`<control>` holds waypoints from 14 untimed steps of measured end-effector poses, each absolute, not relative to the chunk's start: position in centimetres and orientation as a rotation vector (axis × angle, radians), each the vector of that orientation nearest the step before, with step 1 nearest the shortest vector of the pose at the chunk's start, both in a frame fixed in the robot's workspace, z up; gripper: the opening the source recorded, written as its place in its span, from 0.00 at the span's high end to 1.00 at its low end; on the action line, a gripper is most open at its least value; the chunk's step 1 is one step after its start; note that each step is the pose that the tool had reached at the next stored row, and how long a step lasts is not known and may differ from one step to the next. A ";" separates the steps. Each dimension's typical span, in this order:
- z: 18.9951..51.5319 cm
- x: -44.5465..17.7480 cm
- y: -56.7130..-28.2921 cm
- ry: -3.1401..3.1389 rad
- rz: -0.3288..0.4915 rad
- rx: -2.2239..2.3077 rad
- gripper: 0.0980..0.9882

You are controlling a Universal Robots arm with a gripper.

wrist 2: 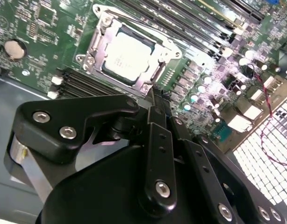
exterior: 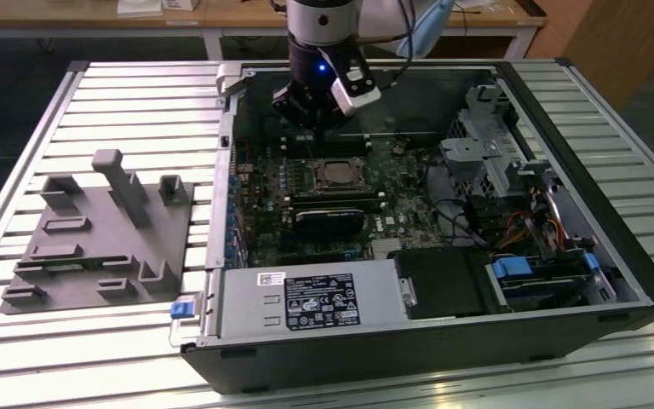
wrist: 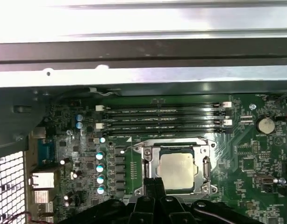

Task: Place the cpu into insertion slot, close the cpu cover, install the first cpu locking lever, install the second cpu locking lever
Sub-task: 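Install the first cpu locking lever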

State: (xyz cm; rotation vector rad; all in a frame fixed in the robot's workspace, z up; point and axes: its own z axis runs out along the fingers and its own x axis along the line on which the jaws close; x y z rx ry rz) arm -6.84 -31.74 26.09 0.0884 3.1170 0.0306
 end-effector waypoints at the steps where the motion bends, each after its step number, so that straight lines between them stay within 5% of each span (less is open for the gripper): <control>1: 26.0 -7.0 -31.7 3.117 0.030 0.088 0.99; 12: 25.5 -9.5 -31.8 3.117 0.068 0.089 0.99; 14: 25.5 -10.3 -31.8 3.115 0.184 0.090 0.99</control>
